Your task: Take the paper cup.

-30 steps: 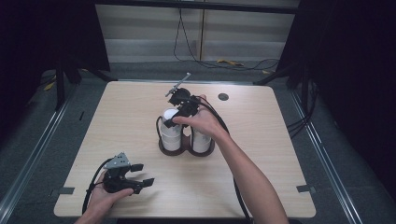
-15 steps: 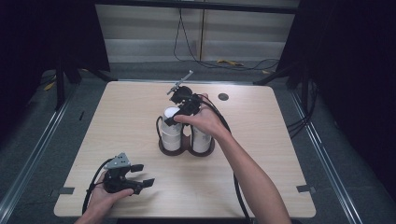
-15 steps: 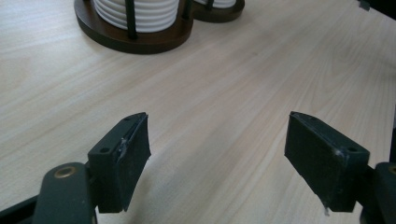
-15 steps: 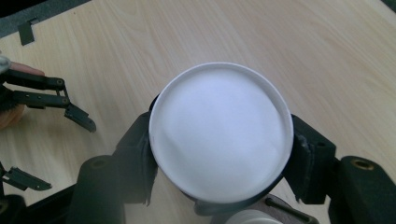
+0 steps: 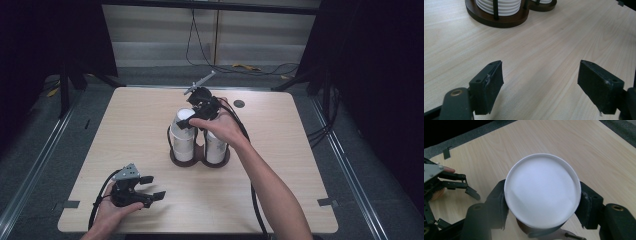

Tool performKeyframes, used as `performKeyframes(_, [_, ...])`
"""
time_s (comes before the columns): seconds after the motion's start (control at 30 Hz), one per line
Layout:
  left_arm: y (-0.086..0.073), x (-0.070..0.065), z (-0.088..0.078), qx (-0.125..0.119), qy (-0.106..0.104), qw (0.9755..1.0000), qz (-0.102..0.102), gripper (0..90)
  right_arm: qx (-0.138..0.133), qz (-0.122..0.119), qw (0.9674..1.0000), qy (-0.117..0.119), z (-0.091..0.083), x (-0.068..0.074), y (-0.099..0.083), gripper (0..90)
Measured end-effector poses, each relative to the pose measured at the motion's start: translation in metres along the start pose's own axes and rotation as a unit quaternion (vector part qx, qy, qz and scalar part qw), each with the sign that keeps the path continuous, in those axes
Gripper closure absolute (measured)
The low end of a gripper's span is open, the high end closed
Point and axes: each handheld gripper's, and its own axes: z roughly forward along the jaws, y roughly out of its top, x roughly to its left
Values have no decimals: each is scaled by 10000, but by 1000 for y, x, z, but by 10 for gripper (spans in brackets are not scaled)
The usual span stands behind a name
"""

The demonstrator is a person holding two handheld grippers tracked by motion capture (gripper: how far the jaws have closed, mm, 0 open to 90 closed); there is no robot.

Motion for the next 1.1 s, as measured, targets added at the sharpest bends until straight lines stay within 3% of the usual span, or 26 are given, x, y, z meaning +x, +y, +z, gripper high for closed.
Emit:
performKeyframes(0.23, [0, 0, -1, -71, 27, 10000, 10, 174, -162, -17, 9999, 28, -6, -1, 0, 371])
performKeyframes(0.33, [2, -2, 0, -44, 264, 9996, 28, 159, -158, -69, 9999, 6, -8, -1, 0, 371])
performKeyframes(0.57, [4, -3, -1, -242, 167, 9995, 66, 168, -340, -39, 9994, 12, -14, -1, 1, 372])
performKeyframes(0.93, [12, -9, -7, -448, -26, 9980, 434, 233, -760, 65, 9971, 51, -25, 1, -5, 372])
performKeyframes(1.1, [15, -9, -8, -530, -121, 9978, 376, 252, -908, 90, 9958, 109, -32, 2, -13, 372])
